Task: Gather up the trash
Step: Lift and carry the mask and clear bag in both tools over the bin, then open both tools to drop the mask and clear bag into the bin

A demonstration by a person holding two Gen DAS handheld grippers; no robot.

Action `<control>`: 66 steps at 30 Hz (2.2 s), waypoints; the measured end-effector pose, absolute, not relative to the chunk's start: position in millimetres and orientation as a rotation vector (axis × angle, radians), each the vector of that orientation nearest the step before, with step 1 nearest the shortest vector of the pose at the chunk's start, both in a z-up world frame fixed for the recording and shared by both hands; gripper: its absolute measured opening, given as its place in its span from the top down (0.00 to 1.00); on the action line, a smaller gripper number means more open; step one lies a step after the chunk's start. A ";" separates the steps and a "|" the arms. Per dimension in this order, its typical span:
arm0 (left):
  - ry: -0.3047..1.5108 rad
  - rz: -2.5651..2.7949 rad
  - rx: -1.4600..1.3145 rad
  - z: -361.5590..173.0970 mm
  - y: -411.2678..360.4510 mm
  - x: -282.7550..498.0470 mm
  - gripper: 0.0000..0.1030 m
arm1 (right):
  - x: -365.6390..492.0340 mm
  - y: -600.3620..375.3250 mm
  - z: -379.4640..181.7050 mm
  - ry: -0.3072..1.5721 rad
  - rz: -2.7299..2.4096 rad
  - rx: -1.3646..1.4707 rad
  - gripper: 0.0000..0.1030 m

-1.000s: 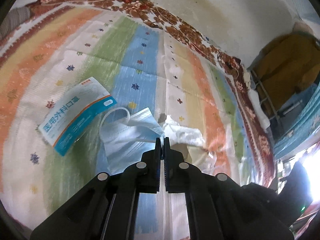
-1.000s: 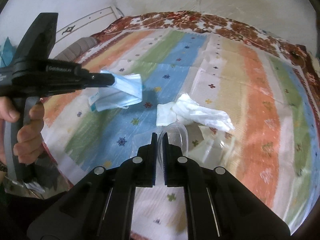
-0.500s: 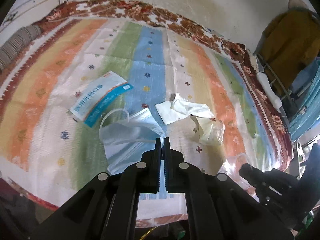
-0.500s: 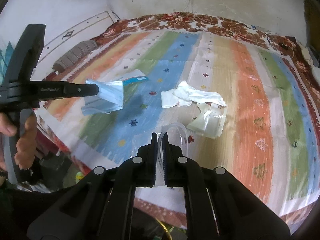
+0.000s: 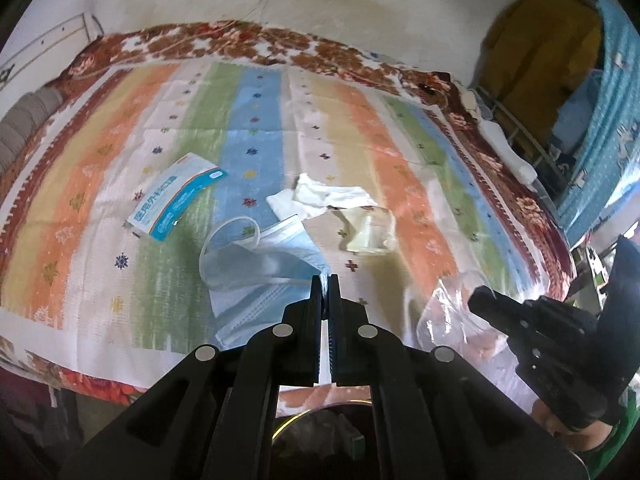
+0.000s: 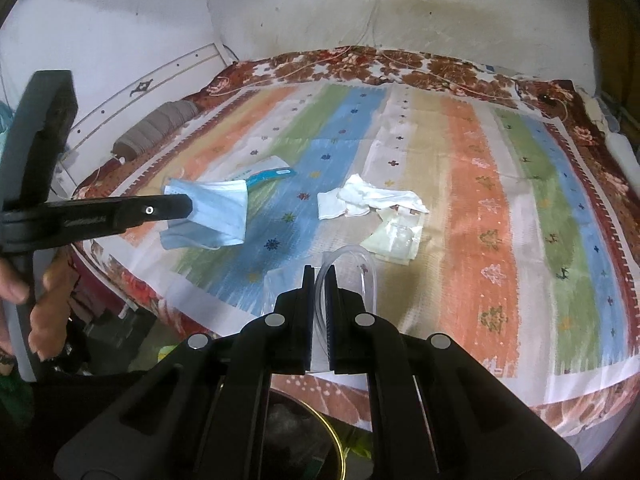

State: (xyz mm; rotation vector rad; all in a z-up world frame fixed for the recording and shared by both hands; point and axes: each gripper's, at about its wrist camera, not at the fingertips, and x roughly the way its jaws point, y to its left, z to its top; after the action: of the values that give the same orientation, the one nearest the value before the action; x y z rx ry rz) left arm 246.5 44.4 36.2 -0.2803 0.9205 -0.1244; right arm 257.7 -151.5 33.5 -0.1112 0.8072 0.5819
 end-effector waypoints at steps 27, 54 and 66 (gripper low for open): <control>0.792 -0.261 -0.327 77.4 25.2 135.1 0.98 | 160.6 -189.7 56.1 0.738 0.566 -0.073 0.96; 1.118 -0.150 -0.385 -29.2 -24.1 88.5 0.98 | 126.9 -181.3 -28.9 1.045 0.518 -0.143 0.96; 1.262 -0.041 -0.397 -72.0 -14.8 104.8 0.98 | 142.1 -163.1 -85.9 1.246 0.491 -0.162 0.96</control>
State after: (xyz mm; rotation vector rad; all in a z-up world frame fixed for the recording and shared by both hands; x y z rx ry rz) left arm 104.8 -14.8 -72.0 -0.3969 1.2624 -0.0412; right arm 142.1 -163.1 -85.9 -0.1624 1.2459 0.4905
